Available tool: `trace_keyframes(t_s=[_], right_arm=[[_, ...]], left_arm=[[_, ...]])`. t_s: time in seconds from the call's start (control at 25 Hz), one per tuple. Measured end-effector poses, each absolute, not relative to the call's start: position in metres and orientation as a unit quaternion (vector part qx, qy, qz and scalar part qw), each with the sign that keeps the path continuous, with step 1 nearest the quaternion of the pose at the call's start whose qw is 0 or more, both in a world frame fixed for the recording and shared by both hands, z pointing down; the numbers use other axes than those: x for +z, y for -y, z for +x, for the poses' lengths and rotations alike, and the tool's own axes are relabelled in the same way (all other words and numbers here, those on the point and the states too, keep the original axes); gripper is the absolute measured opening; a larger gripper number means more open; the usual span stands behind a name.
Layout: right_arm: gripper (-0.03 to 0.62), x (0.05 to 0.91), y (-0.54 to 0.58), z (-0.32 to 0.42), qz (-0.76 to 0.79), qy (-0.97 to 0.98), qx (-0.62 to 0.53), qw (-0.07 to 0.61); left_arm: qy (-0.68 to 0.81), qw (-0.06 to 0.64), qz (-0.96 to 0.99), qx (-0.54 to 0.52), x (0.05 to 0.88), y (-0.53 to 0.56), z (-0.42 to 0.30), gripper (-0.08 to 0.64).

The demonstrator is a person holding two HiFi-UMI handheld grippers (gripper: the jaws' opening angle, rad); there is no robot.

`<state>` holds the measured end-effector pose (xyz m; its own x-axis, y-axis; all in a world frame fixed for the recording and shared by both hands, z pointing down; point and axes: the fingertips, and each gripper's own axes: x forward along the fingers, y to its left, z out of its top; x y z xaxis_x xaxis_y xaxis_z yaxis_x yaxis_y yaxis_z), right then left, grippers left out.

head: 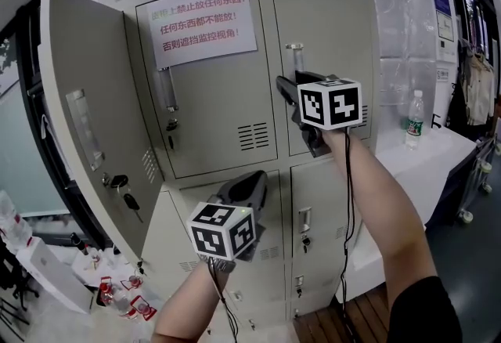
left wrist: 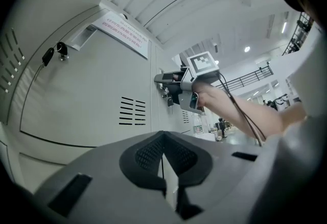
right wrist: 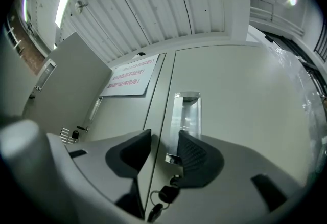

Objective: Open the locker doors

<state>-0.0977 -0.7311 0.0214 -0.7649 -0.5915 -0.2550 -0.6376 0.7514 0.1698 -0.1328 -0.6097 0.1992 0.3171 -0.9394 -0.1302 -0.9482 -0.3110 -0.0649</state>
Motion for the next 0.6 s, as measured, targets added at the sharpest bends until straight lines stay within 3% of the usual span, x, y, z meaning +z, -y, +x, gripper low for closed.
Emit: trace_keyframes(t_s=[0.6], right_arm=[[0.114, 0.0219, 0.7268, -0.0886, -0.350, -0.923, 0.126, 0.097]], left_arm=[[-0.585, 0.062, -0.808, 0.028, 0.2054, 0.6057, -0.1300, -0.002]])
